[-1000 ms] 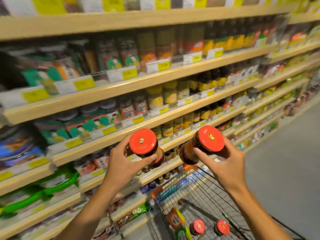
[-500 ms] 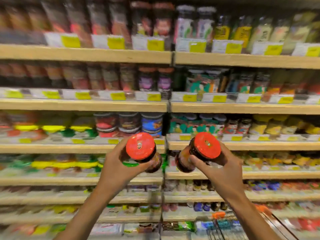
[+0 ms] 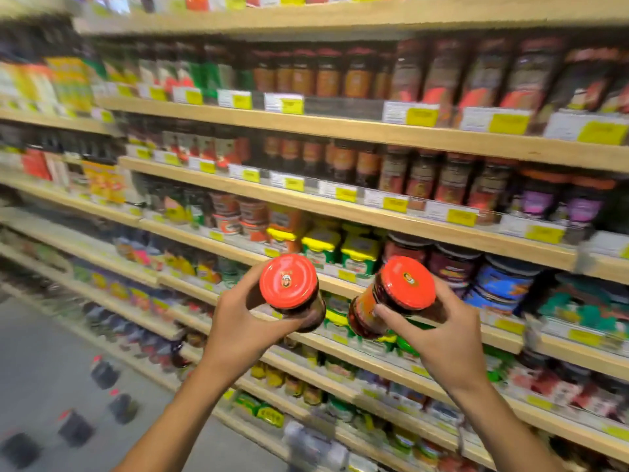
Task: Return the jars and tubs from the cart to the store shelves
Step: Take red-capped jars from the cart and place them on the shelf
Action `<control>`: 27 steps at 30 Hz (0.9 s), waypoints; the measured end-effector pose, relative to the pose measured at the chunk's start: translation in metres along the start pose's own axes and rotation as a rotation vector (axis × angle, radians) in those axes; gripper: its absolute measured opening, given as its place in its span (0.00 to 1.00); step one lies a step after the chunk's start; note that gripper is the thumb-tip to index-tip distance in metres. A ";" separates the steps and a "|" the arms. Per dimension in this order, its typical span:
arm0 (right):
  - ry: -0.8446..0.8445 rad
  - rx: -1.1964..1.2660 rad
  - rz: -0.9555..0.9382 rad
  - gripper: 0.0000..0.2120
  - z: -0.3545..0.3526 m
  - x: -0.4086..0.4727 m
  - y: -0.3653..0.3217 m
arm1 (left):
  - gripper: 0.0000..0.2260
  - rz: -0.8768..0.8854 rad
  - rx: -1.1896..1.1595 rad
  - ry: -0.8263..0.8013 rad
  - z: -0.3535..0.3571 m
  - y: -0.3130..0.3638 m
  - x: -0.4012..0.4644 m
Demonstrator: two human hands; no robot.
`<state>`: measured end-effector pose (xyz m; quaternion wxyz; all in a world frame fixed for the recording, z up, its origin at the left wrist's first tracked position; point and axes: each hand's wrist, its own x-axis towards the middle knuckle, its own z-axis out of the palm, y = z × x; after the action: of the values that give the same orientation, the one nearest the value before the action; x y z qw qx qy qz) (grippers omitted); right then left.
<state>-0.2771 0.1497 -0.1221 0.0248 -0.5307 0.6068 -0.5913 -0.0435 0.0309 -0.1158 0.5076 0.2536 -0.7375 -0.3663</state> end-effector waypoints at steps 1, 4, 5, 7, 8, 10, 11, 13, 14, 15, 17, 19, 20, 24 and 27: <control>-0.018 0.007 -0.007 0.31 0.013 0.003 -0.004 | 0.29 -0.001 0.011 0.018 -0.013 -0.001 0.000; -0.058 0.026 -0.034 0.31 0.048 0.011 -0.014 | 0.29 0.011 0.056 0.073 -0.045 -0.005 0.002; -0.071 0.038 -0.037 0.30 0.057 0.014 -0.016 | 0.29 0.011 0.066 0.087 -0.053 -0.006 0.004; -0.101 0.054 -0.048 0.30 0.075 0.021 -0.017 | 0.30 0.017 0.083 0.108 -0.066 -0.008 0.007; -0.113 0.058 -0.058 0.31 0.082 0.025 -0.018 | 0.30 0.021 0.094 0.118 -0.071 -0.009 0.010; -0.126 0.055 -0.083 0.32 0.095 0.037 -0.018 | 0.29 0.034 0.116 0.130 -0.079 -0.012 0.019; -0.133 0.057 -0.092 0.32 0.100 0.044 -0.018 | 0.28 0.039 0.121 0.134 -0.082 -0.013 0.025; -0.151 0.072 -0.109 0.33 0.110 0.058 -0.018 | 0.28 0.039 0.115 0.148 -0.087 -0.016 0.037; -0.150 0.082 -0.122 0.34 0.115 0.066 -0.017 | 0.31 0.035 0.110 0.159 -0.089 -0.018 0.044; -0.145 0.089 -0.136 0.34 0.120 0.074 -0.017 | 0.34 0.034 0.107 0.164 -0.091 -0.021 0.051; -0.135 0.107 -0.157 0.35 0.128 0.091 -0.017 | 0.37 0.043 0.126 0.156 -0.096 -0.028 0.067; -0.122 0.137 -0.168 0.35 0.135 0.109 -0.018 | 0.36 0.060 0.150 0.150 -0.100 -0.032 0.085; -0.112 0.146 -0.171 0.35 0.139 0.118 -0.018 | 0.35 0.070 0.161 0.153 -0.103 -0.033 0.094; -0.108 0.172 -0.187 0.34 0.150 0.149 -0.013 | 0.32 0.112 0.177 0.165 -0.107 -0.039 0.127; -0.107 0.172 -0.179 0.36 0.160 0.168 -0.012 | 0.30 0.130 0.154 0.188 -0.112 -0.044 0.145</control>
<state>-0.2375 -0.0702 -0.0605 0.0495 -0.6094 0.5020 -0.6117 0.0093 -0.1357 -0.0449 0.5760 0.2766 -0.7276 -0.2496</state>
